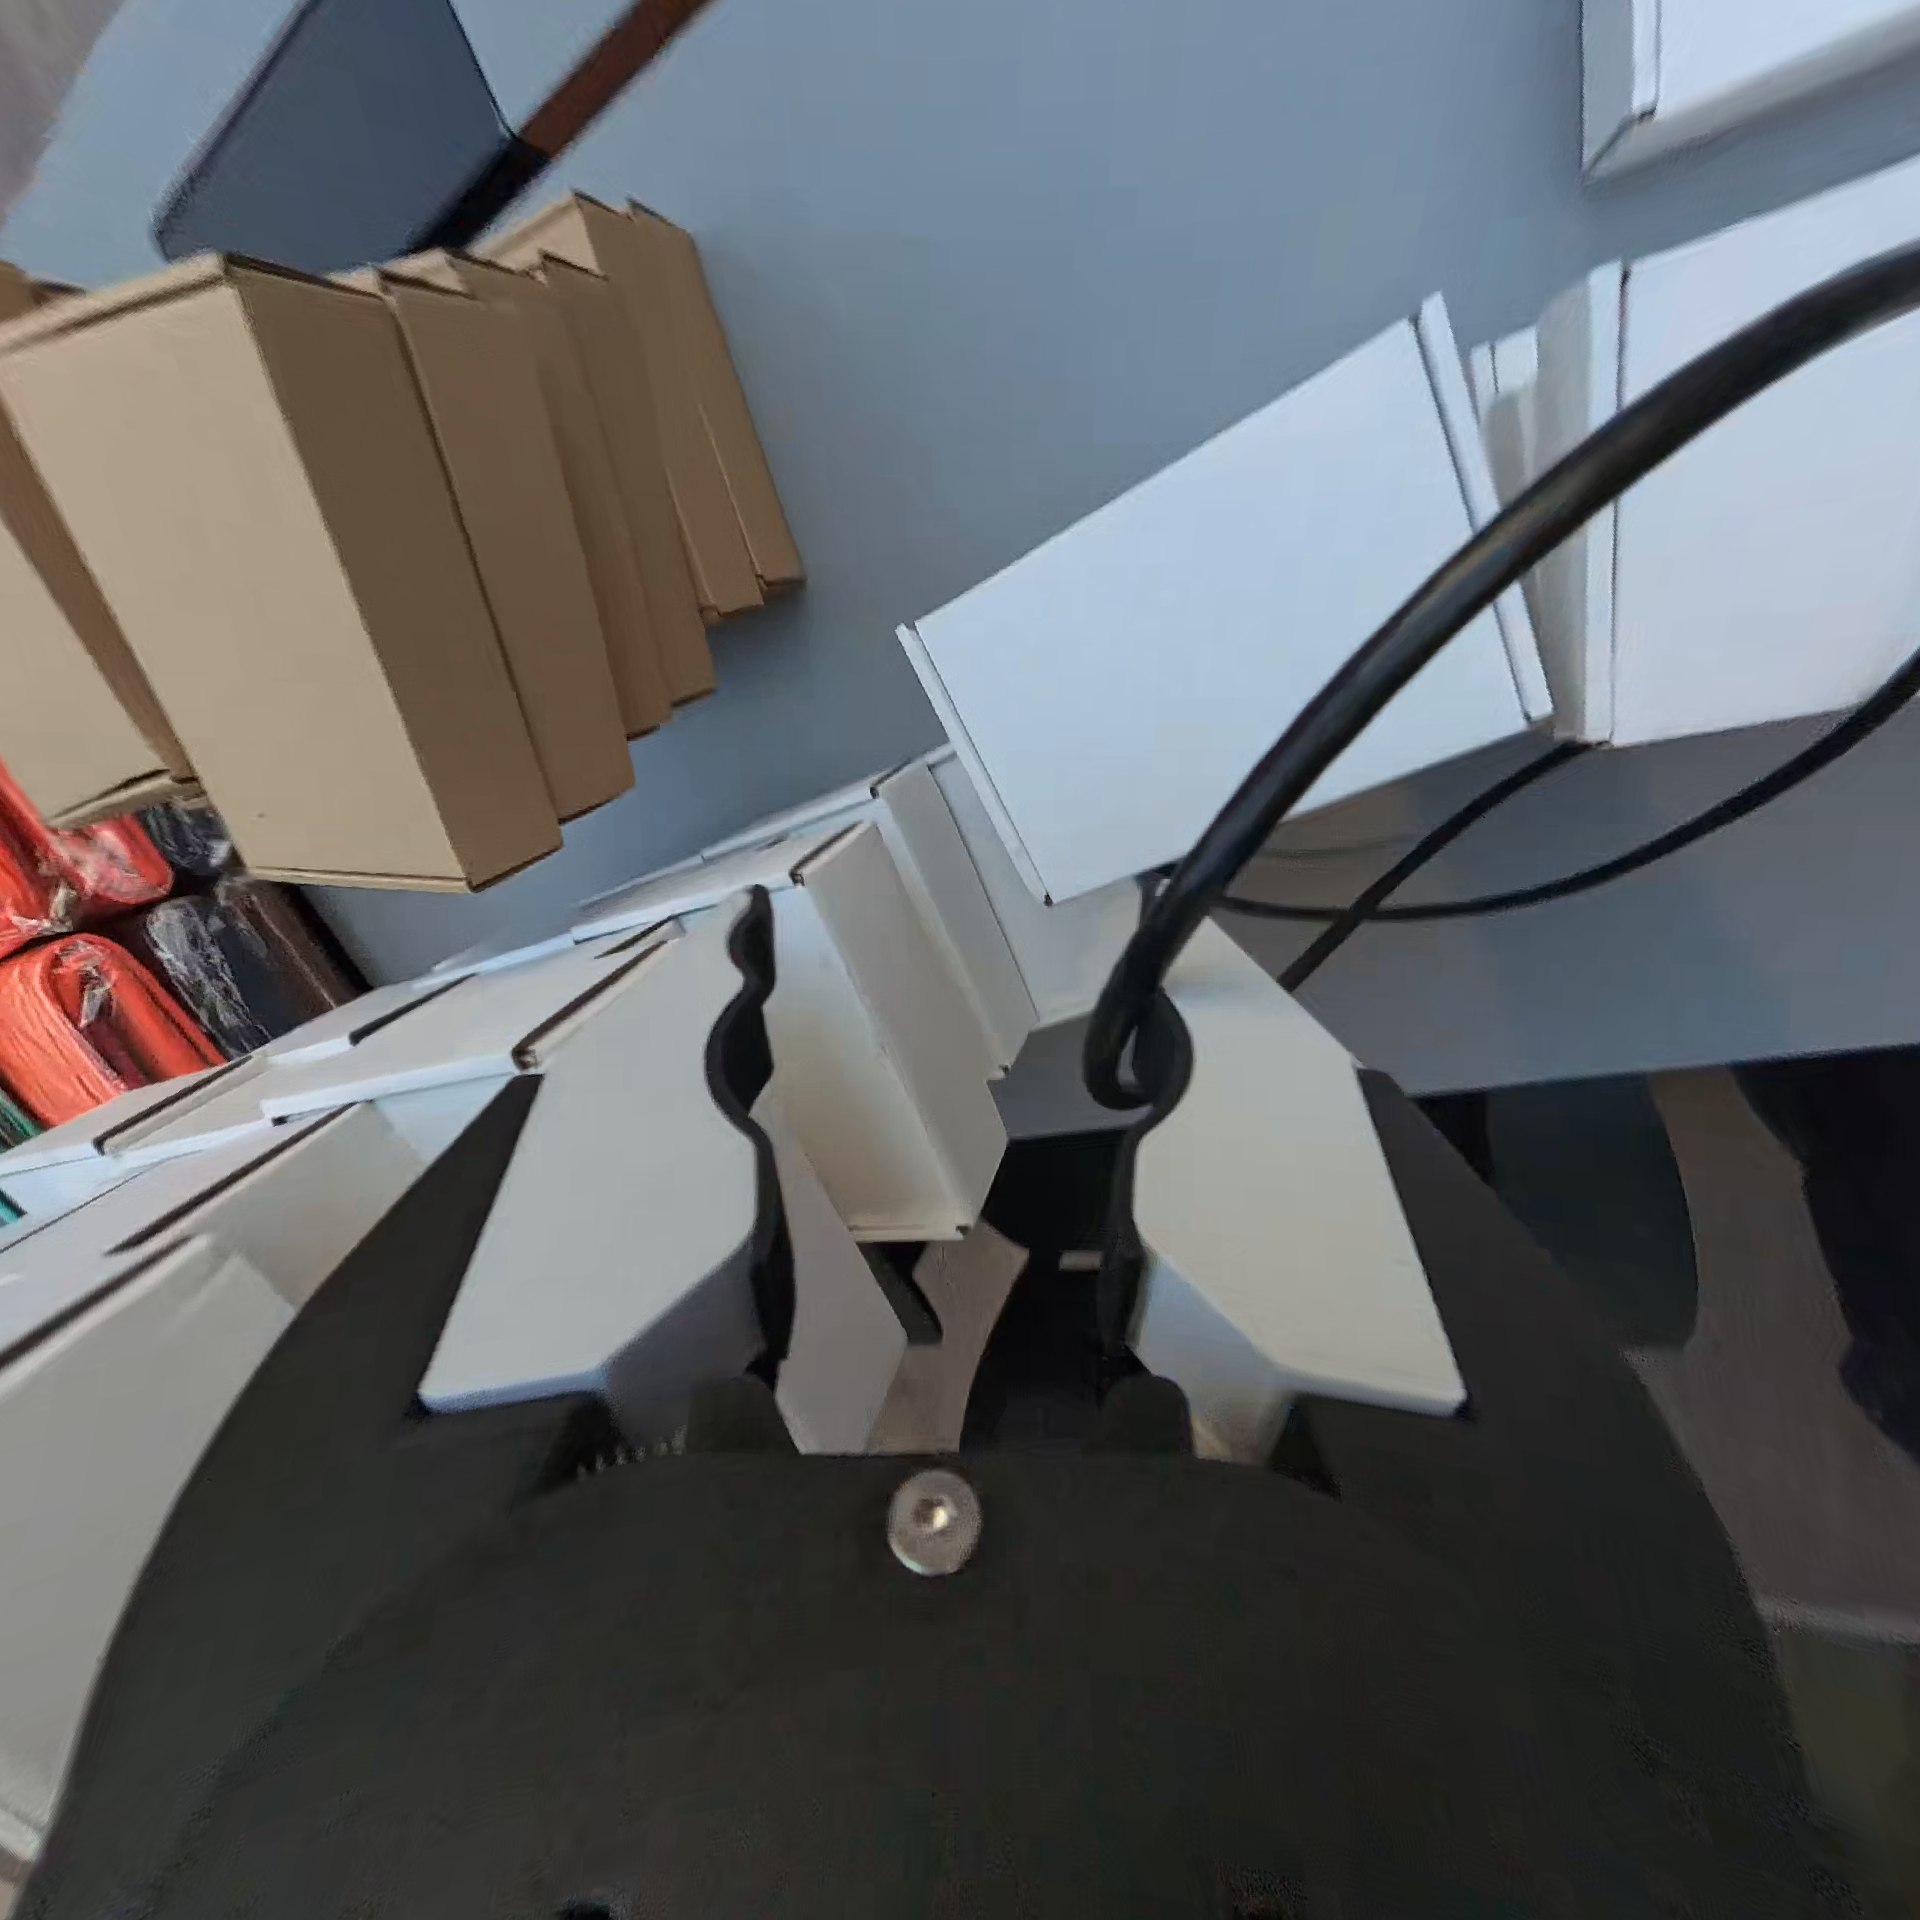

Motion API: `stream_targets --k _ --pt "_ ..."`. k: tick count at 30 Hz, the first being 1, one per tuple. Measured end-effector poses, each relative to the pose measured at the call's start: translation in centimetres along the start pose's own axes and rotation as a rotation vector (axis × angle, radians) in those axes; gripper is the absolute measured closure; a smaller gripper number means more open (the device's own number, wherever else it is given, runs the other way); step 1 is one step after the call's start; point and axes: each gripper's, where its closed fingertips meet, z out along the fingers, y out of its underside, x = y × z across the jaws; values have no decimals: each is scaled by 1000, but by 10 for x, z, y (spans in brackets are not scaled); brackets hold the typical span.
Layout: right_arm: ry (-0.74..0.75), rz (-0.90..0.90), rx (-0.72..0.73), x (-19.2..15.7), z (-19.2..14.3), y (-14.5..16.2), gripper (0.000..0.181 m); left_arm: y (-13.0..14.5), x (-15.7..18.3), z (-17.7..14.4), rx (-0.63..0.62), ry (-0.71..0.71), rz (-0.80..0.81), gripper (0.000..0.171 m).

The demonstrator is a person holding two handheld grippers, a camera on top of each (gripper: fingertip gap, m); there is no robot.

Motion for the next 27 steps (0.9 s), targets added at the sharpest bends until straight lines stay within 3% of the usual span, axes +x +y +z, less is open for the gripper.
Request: stream_targets --k 2,6,10,13,15,16,19,23,25,27 --pt "13 -2 -6 -5 -9 7 78 6 0 5 -151 56 39 88" --pt "13 12 -10 -11 -24 23 80 -12 -22 -12 -289 21 179 96" --pt "21 19 -22 -1 -35 44 80 -18 -41 -52 -468 10 345 97" --pt "12 64 -41 9 -42 65 81 -19 -29 -87 -579 143 416 107" --pt "25 102 -46 17 -48 79 81 -30 -22 -105 -621 217 427 98" --pt "30 123 -42 18 -51 85 81 -42 -17 -110 -594 260 418 103" --pt "32 193 -21 16 -58 102 82 -77 31 -141 -515 615 269 106" --pt "42 230 -30 7 -63 125 82 -129 61 -153 -357 876 80 124" --pt "43 242 -10 1 -66 129 82 -165 91 -174 -159 1137 49 114" --pt "38 264 11 -5 -69 132 82 -205 112 -196 187 1272 97 111"
